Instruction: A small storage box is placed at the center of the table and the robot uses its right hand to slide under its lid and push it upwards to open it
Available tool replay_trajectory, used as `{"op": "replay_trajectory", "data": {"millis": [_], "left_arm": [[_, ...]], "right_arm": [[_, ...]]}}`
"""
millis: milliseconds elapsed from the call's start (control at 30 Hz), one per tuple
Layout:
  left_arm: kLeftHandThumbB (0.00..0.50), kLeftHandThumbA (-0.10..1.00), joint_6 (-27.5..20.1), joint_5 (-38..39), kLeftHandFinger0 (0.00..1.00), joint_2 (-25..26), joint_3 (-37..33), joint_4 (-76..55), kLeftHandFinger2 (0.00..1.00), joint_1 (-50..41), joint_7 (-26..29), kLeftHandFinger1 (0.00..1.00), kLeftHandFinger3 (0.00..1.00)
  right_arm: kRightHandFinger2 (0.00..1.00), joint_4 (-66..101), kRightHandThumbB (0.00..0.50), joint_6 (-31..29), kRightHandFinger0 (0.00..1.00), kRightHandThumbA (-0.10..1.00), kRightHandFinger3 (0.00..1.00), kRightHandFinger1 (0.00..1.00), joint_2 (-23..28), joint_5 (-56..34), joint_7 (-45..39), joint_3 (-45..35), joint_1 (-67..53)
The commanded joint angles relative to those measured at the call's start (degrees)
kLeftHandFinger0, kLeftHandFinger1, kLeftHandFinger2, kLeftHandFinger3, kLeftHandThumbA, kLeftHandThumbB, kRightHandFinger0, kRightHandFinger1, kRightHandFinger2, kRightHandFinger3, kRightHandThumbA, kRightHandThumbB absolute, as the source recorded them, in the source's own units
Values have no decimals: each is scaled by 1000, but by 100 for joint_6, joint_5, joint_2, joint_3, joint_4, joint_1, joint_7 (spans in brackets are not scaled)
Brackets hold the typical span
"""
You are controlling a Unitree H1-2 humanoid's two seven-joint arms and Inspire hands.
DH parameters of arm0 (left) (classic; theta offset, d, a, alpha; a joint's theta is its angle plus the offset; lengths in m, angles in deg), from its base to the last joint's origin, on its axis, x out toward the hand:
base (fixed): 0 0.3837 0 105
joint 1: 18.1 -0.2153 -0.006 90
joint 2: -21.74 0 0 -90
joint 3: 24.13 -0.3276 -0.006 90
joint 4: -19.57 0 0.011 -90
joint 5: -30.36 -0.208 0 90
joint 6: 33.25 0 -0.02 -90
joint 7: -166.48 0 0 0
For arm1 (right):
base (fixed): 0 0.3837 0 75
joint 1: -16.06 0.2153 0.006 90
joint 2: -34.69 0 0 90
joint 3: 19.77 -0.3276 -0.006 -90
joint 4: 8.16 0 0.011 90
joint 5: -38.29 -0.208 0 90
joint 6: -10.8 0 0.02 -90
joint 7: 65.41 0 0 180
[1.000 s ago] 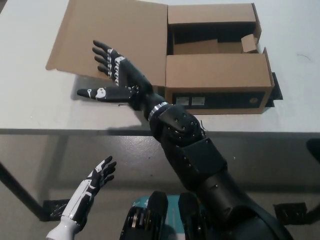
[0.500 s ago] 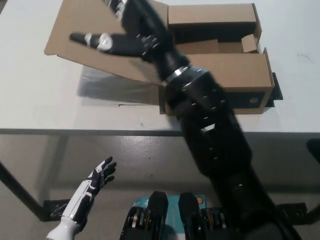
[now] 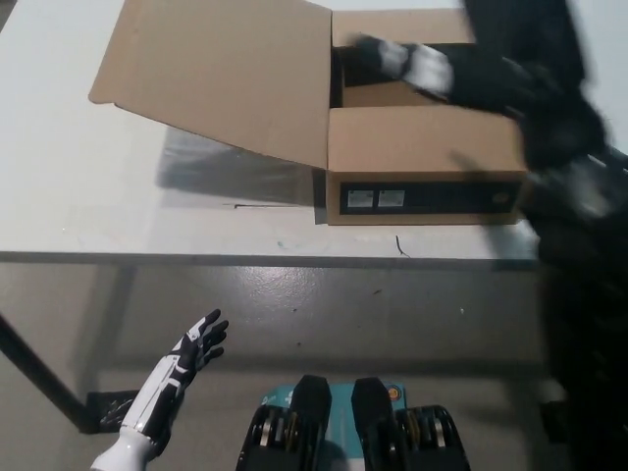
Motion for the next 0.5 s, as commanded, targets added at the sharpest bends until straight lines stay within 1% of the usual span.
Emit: {"op": "replay_trajectory", "data": {"millis": [0, 33, 67, 100, 167, 200, 267, 367, 400, 433, 467], "left_arm": [[327, 1000, -176, 132, 1000, 34, 98, -93, 1000, 74, -12, 1000, 1000], [323, 1000, -202, 105, 1000, 53, 113, -92, 1000, 69, 7, 1000, 1000], [322, 1000, -223, 110, 1000, 44, 116, -83, 1000, 46, 9, 1000, 1000], [322, 1000, -242, 111, 1000, 31, 120, -51, 1000, 61, 18, 1000, 1000], [321, 1000, -258, 126, 1000, 19, 123, -26, 1000, 34, 12, 1000, 1000], [318, 1000, -279, 133, 1000, 12, 122, -2, 1000, 34, 6, 1000, 1000], [329, 1000, -248, 144, 1000, -10, 126, -34, 1000, 26, 11, 1000, 1000], [343, 1000, -247, 127, 1000, -15, 151, -80, 1000, 14, 43, 1000, 1000], [346, 1000, -211, 138, 1000, -20, 151, -115, 1000, -3, 40, 1000, 1000], [347, 1000, -200, 149, 1000, -15, 151, -126, 1000, -8, 28, 1000, 1000], [344, 1000, -210, 156, 1000, -15, 154, -125, 1000, -9, 25, 1000, 1000]], "right_arm": [[1000, 2496, 377, -129, 1000, 1000, 1000, 1000, 1075, -508, 36, -1056, -1322], [1000, 2500, 402, -297, 1000, 1000, 1000, 1000, 1052, -406, 70, -1191, -1823], [1000, 2430, 401, -437, 1000, 1000, 1000, 1000, 1044, -470, 65, -1276, -2174], [1000, 2332, 387, -540, 1000, 1000, 1000, 1000, 1048, -535, 46, -1311, -2348], [1000, 2097, 388, -712, 1000, 1000, 1000, 1000, 950, -626, 41, -1374, -2793], [1000, 1949, 371, -847, 1000, 1000, 1000, 1000, 914, -629, 3, -1371, -2952], [1000, 1586, 342, -1139, 1000, 1000, 1000, 1000, 792, -471, -90, -1287, -3315], [1000, 1083, 333, -1266, 1000, 1000, 1000, 1000, 570, -343, -117, -1051, -3658], [1000, 804, 323, -1333, 1000, 1000, 1000, 1000, 485, -320, -166, -955, -3816], [1000, 663, 212, -1365, 1000, 1000, 1000, 1000, 442, -323, -187, -901, -3882], [1000, 429, 277, -1484, 1000, 1000, 1000, 1000, 363, -280, -215, -827, -3954]]}}
